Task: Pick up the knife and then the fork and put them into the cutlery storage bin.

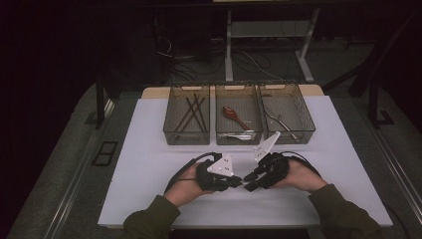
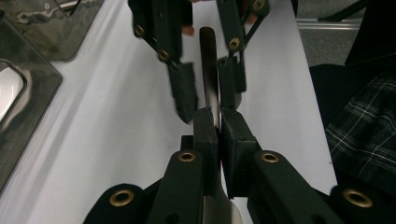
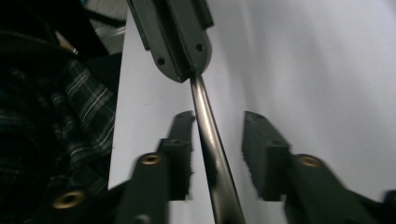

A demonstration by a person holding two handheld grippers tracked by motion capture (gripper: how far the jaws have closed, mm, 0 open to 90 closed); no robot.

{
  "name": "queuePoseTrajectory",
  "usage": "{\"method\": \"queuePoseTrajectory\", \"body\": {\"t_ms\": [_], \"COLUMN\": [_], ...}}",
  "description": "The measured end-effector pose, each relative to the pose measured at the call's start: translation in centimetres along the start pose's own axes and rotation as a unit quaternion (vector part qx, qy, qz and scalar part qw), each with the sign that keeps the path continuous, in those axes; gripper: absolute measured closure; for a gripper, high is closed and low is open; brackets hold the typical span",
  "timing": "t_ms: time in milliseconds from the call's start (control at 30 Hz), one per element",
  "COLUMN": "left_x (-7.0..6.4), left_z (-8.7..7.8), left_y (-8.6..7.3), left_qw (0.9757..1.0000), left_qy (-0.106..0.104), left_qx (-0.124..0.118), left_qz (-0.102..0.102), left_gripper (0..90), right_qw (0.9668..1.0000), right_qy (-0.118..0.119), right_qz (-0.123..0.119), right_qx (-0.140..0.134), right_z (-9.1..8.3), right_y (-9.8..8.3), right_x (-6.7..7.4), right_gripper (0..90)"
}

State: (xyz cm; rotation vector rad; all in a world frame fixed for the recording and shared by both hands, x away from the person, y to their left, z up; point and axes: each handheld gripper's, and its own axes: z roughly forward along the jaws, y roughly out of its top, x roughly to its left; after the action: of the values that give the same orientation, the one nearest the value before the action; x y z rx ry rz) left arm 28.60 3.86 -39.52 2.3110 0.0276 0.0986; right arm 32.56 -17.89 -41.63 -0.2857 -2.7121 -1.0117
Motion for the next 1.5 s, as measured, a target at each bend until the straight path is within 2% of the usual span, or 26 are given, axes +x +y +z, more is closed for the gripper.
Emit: {"method": "queuePoseTrajectory", "body": {"t_ms": [67,233,267,300,333,367,500,700,900,1033,1233,1367,1433,1500], "left_x": [0.0,-0.1,-0.1,0.0,0.1,0.2,0.3,0.6,0.7,0.5,0.3,0.2,0.1,0.0], "left_z": [0.0,0.3,0.2,0.1,0.0,0.0,0.1,-0.3,-0.9,-1.5,-3.0,-4.2,-4.6,-5.1], "left_y": [0.1,0.0,0.1,0.2,0.2,0.2,-0.3,-0.6,-1.0,-1.8,-3.3,-4.4,-5.1,-5.9], "left_qw": [1.0,0.9999,1.0,0.9999,0.9999,0.9999,0.9999,0.9992,0.9967,0.9936,0.9886,0.9827,0.9801,0.9762], "left_qy": [-0.001,-0.005,0.0,-0.006,-0.009,-0.012,-0.005,0.007,0.015,0.03,0.057,0.083,0.097,0.113], "left_qx": [0.001,0.007,0.0,-0.011,-0.011,-0.006,-0.006,-0.024,-0.052,-0.073,-0.093,-0.11,-0.114,-0.117], "left_qz": [0.002,0.006,0.004,0.002,0.0,-0.003,-0.012,-0.032,-0.06,-0.081,-0.104,-0.124,-0.13,-0.144], "left_gripper": [84.7,84.6,85.3,89.3,89.3,89.1,88.7,79.6,67.4,59.5,48.6,41.7,38.1,34.2], "right_qw": [0.9999,0.9994,0.9992,0.9989,0.9991,0.9988,0.9994,0.9991,0.9987,0.9981,0.9963,0.9947,0.994,0.9926], "right_qy": [0.004,0.01,0.015,0.017,0.017,0.009,-0.004,-0.025,-0.037,-0.051,-0.081,-0.099,-0.106,-0.118], "right_qz": [-0.007,-0.026,-0.026,-0.032,-0.02,-0.032,-0.02,-0.015,-0.011,-0.011,0.006,0.021,0.02,0.026], "right_qx": [0.007,0.021,0.026,0.031,0.033,0.036,0.027,0.029,0.032,0.033,0.027,0.02,0.016,0.013], "right_z": [0.2,0.4,0.5,0.7,0.9,0.9,0.4,0.1,0.3,0.2,0.1,-0.4,-0.6,-0.9], "right_y": [0.1,0.1,0.1,0.0,0.1,0.0,-0.1,-0.3,-0.4,-0.6,-1.0,-1.4,-1.6,-1.7], "right_x": [0.1,0.3,0.4,0.5,0.6,0.4,0.1,-0.1,-0.2,-0.5,-0.8,-0.9,-1.1,-1.1], "right_gripper": [74.6,79.9,85.1,86.3,86.3,86.4,86.3,86.3,86.3,86.3,86.2,86.2,86.2,86.2]}}
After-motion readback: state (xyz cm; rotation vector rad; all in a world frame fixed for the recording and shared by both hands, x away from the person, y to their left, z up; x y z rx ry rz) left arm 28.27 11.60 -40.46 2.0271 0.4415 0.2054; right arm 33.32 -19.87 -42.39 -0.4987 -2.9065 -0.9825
